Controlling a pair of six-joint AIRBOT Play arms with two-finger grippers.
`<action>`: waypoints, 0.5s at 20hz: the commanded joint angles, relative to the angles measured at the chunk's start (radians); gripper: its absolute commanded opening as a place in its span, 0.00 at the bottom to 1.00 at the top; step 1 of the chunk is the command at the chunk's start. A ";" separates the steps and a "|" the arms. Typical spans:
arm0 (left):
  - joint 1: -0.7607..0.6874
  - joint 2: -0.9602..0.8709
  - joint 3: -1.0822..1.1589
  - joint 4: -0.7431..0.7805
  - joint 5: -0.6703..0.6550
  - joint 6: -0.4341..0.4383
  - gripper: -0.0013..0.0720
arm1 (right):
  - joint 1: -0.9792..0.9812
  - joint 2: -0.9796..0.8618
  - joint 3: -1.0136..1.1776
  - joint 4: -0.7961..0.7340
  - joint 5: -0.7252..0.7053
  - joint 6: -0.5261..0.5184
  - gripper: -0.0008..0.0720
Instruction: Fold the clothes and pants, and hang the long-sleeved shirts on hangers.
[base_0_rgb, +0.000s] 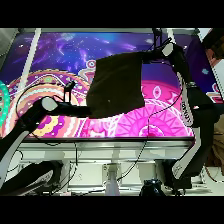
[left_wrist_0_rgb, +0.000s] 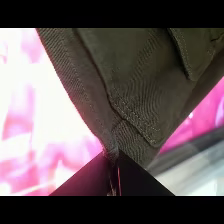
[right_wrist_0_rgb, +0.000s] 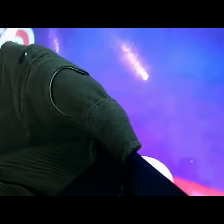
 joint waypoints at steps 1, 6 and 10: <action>-0.092 -0.096 0.000 -0.011 0.162 -0.008 0.06 | 0.001 -0.007 0.007 -0.071 -0.035 0.064 0.06; -0.132 -0.208 0.000 -0.032 0.161 -0.011 0.06 | 0.001 -0.009 -0.002 -0.126 -0.044 0.065 0.06; -0.131 -0.205 0.000 -0.034 0.162 -0.011 0.09 | 0.001 -0.009 -0.002 -0.145 -0.050 0.064 0.08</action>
